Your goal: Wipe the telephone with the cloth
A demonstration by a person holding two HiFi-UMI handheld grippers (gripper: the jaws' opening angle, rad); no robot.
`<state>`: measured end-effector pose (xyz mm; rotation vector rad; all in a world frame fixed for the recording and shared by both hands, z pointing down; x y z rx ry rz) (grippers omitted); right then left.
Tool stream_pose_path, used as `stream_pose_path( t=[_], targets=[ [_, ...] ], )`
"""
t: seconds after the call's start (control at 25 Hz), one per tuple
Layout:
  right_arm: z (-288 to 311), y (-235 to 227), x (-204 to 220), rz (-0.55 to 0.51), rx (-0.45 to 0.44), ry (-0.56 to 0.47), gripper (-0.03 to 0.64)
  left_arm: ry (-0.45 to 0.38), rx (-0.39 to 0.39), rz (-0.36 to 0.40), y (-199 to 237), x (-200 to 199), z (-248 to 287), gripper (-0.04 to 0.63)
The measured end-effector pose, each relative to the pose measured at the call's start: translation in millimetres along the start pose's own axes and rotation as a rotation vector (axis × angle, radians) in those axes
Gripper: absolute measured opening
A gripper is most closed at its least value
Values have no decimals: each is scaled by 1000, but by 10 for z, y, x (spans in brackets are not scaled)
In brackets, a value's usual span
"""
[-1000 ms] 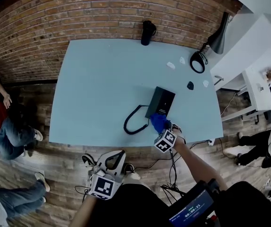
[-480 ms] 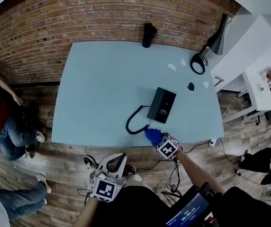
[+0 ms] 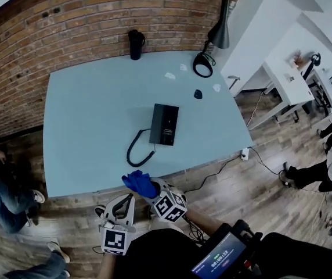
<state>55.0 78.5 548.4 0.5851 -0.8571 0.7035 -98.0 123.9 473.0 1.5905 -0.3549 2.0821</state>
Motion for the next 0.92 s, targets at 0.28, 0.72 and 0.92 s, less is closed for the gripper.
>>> stream_pose_path(
  t=[0.28, 0.72, 0.92],
  targets=[
    [-236, -118, -23, 99, 108, -47, 176, -21, 49, 18, -86, -12, 169, 14],
    [-739, -405, 429, 149, 262, -35, 176, -30, 212, 50, -482, -59, 800, 14],
    [-993, -518, 741, 185, 318, -20, 176, -38, 274, 88, -717, -16, 1082, 14]
  ],
)
Point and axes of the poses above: the fingertips, and each gripper's own axes: z forward along the fingers, y to its left, x out of its underside, the point moved 10 cm from there along -z, backward along the fingers, and after that the axes turned 15 degrees about x, right-handed, at the moved point
